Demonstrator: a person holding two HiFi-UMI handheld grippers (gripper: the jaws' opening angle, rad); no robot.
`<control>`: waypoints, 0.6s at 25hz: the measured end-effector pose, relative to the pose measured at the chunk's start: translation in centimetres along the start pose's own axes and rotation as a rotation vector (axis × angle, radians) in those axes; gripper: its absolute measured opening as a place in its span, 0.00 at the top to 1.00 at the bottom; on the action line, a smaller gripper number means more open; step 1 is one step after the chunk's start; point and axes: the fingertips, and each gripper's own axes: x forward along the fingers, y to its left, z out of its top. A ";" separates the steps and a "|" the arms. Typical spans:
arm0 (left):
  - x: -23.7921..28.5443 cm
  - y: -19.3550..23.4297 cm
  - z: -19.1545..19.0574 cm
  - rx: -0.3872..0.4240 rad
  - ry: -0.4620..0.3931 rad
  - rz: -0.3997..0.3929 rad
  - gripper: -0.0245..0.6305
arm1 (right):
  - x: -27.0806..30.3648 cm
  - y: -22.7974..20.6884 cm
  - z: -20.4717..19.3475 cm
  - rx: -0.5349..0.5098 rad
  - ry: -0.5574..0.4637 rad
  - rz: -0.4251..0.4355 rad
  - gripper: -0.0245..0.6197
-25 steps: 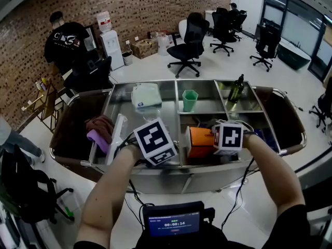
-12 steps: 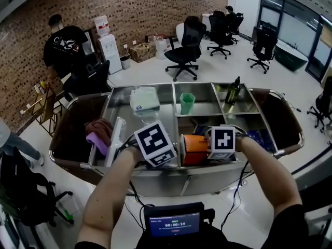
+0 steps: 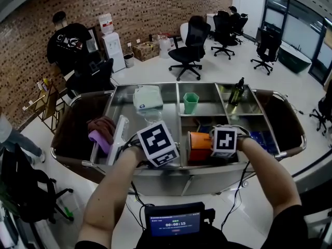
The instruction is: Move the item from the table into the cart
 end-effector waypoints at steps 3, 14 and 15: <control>0.1 0.3 0.1 -0.001 0.002 0.001 0.96 | 0.2 0.2 -0.2 -0.023 0.021 -0.001 0.26; 0.3 0.6 0.2 0.009 0.009 0.001 0.96 | -1.2 -0.3 -0.6 0.037 -0.026 -0.018 0.23; 0.3 0.6 0.2 0.011 0.009 0.002 0.96 | -1.8 -0.5 -0.5 0.039 -0.038 -0.024 0.23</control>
